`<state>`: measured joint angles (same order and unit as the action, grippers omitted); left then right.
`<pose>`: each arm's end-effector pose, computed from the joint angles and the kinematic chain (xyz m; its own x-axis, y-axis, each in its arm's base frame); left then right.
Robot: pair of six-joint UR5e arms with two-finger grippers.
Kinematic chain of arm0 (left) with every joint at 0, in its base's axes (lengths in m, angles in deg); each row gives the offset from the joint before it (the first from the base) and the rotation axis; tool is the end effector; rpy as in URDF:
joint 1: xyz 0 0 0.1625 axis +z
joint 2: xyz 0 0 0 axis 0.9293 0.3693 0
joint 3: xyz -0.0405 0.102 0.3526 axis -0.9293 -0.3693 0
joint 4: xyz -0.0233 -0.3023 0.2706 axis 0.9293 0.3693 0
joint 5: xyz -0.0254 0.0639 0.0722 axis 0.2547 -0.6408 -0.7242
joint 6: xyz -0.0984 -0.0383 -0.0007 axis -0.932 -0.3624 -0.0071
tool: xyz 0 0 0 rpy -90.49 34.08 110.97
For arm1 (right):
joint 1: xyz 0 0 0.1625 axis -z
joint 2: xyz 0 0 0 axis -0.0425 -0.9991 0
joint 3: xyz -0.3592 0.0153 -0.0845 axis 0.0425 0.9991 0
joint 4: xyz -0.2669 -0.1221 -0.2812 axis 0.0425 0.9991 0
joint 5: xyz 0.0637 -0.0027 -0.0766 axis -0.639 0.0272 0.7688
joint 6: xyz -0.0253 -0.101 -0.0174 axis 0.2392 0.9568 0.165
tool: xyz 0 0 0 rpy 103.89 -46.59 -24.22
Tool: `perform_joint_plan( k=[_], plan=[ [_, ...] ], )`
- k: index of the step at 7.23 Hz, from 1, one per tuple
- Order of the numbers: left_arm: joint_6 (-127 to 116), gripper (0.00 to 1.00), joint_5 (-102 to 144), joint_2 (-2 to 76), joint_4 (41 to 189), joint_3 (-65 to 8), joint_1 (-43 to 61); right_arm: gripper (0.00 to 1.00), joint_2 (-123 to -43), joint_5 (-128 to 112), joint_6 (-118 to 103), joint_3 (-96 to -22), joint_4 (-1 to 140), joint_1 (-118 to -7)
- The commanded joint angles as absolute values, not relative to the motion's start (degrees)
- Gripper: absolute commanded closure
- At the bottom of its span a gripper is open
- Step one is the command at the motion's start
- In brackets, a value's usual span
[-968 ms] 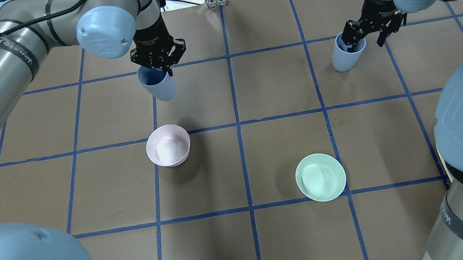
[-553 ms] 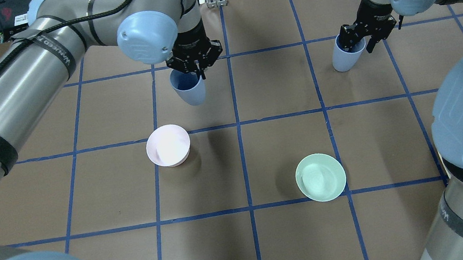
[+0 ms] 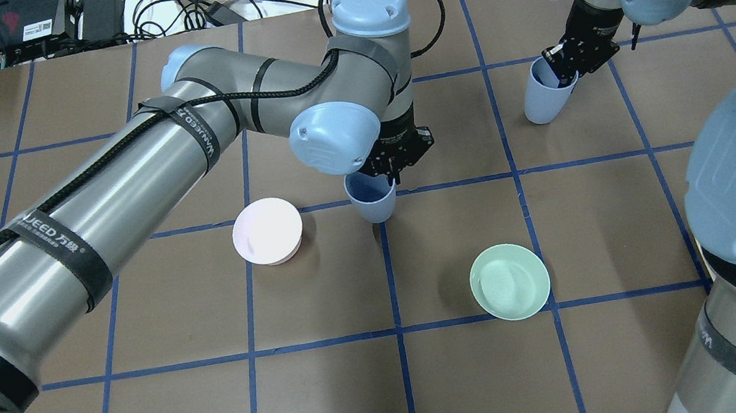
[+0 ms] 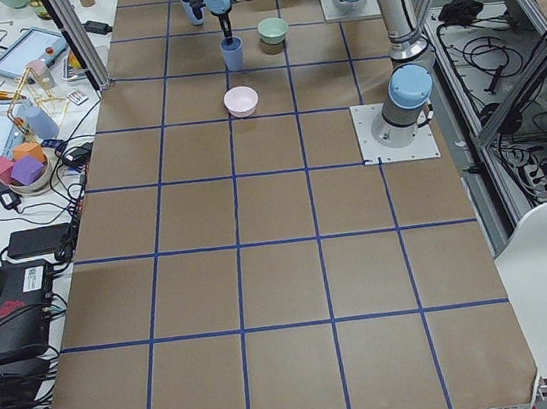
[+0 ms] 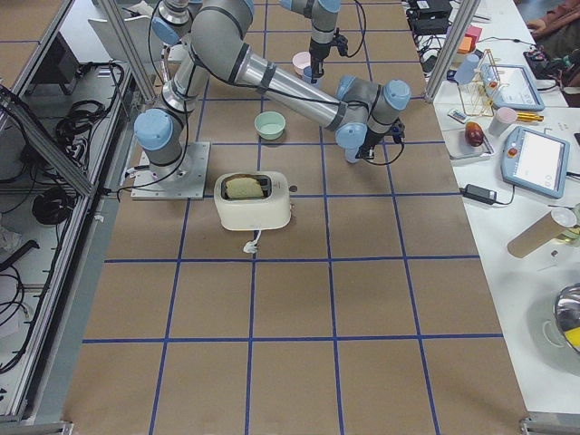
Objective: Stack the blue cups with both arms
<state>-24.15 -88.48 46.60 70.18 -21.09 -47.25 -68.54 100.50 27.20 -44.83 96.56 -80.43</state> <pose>-0.3940 -0.5055 0.2226 -0.9899 -0.1415 -0.0107 -0.1419 0.9864 0.0823 0.0046 -0.6589 0.1936 -0.9873 -0.0985 -0.1250 -0.1150 0.9846 0.1319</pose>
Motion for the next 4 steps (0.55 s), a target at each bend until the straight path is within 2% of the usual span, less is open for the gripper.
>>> perform_joint_plan(
  k=[1, 2, 3, 4],
  plan=[
    [-23.72, 1.00, -88.48, 47.17, 68.92, -23.03, -47.52, 1.00, -71.05, 100.38, 26.76, -39.58, 86.87, -80.48],
    [-23.54, 0.69, -88.39, 47.00, 68.83, -24.00, -47.52, 1.00, -71.76, 100.38, 26.67, -37.81, 83.60, -80.83],
    [-24.14, 0.01, -88.13, 46.99, 68.74, -23.93, -47.52, 1.00, -72.55, 100.21, 23.88, -37.70, 81.56, -81.18],
    [-24.32, 0.00, -87.26, 46.56, 68.92, -23.40, -47.43, 1.00, -73.86, 99.07, 22.72, -37.70, 80.76, -81.79]
  ],
)
